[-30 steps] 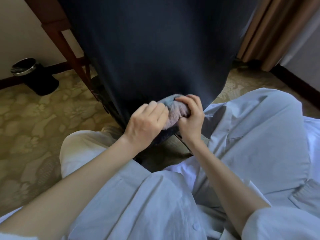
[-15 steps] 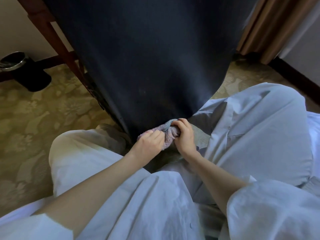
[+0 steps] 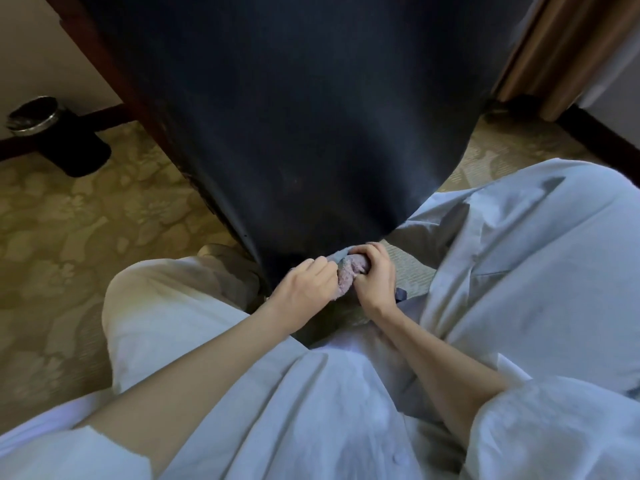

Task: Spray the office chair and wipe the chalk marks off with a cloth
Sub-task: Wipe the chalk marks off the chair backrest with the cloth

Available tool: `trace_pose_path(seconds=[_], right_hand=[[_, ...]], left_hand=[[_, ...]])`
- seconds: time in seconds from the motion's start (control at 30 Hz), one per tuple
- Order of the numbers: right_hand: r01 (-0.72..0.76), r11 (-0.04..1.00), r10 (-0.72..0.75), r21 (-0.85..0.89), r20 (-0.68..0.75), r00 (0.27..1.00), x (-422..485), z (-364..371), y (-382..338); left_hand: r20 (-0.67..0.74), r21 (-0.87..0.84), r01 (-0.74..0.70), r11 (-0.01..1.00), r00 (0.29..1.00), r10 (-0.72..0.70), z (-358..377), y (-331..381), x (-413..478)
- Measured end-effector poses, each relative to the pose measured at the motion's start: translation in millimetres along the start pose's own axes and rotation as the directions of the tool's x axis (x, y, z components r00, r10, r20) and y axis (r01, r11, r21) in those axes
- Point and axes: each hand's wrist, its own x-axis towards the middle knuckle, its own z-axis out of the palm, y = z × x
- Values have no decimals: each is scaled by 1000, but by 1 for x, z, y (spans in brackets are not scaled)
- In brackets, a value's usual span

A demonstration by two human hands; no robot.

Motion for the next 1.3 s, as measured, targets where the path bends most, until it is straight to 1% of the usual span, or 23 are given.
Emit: trace_pose_path(seconds=[0.1,0.2,0.3,0.37,0.47,0.5,0.57,0.63,0.73,0.83,0.93,1.03,1.1,1.2,1.3], right_hand=[[132,987,-130,87,-33,991,4,-10,-26],[296,946,-285,133,-92,954,11,-26,-62],[441,890,-418,119,-175,891,16,-43,-105],[543,835,-512,90,-236,826,17,-49,-132],[661,750,-631,12,-289,720,17,-49,-152],[676,737,-652,-22,-284,703,16,-46,-151],[670,740,-663,-60,-237,710,11,-37,-134],[631,772,-634,-76,-153,758,5,-26,-105],[565,817,-568,-113,8,823,-5,-12,-68],[504,848,-495,-164,91,864,-11,-2,-49],[419,879,-390,-229,160,907,-15,8,-34],[300,911,-249,-283,203,947,-22,18,-19],[211,929,-154,-304,203,967,-25,24,-11],[70,946,-6,-316,200,980,-30,27,-3],[15,953,46,-303,195,980,-31,27,0]], left_hand=[[-81,-22,73,997,994,-75,-27,-9,-3],[-206,-15,121,993,971,-121,-65,-21,-5],[-357,57,174,983,923,-143,-111,-32,-5],[-437,100,205,974,888,-142,-137,-40,-10],[-467,129,196,972,877,-115,-156,-49,-21],[-458,136,176,975,884,-95,-155,-51,-25],[-418,176,111,978,908,-27,-144,-53,-32],[-357,203,22,979,933,53,-121,-53,-39],[-258,144,-81,986,959,116,-81,-50,-50],[-242,100,-146,984,956,166,-44,-49,-56],[-213,105,-220,970,948,238,-14,-47,-57],[-125,77,-266,961,954,274,15,-40,-60],[-88,83,-302,950,947,309,30,-38,-60],[-40,61,-342,938,938,344,40,-36,-56],[-1,-7,-358,934,934,358,41,-32,-53]])
